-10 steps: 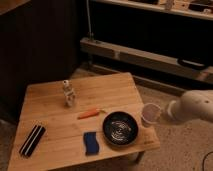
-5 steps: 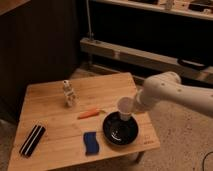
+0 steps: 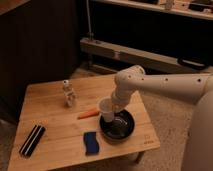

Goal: Place the ceramic cup in the ceramic bowl

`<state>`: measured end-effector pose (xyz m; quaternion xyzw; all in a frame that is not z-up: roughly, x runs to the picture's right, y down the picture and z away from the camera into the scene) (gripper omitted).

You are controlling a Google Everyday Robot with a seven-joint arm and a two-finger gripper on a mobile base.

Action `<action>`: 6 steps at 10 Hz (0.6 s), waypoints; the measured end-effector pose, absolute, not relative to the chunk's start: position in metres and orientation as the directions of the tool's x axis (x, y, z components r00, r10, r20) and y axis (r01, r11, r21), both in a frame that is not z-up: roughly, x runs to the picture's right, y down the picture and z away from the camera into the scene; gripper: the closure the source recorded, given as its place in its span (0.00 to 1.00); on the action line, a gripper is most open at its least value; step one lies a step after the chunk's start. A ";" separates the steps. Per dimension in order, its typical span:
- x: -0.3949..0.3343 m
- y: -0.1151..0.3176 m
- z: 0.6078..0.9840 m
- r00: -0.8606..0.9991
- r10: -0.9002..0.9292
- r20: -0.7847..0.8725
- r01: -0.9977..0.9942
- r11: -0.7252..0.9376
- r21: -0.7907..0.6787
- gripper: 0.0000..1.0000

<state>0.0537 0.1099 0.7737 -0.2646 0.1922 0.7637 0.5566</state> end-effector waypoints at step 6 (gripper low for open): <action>0.112 0.174 0.724 -0.213 0.790 -0.575 -0.957 -0.288 -0.043 1.00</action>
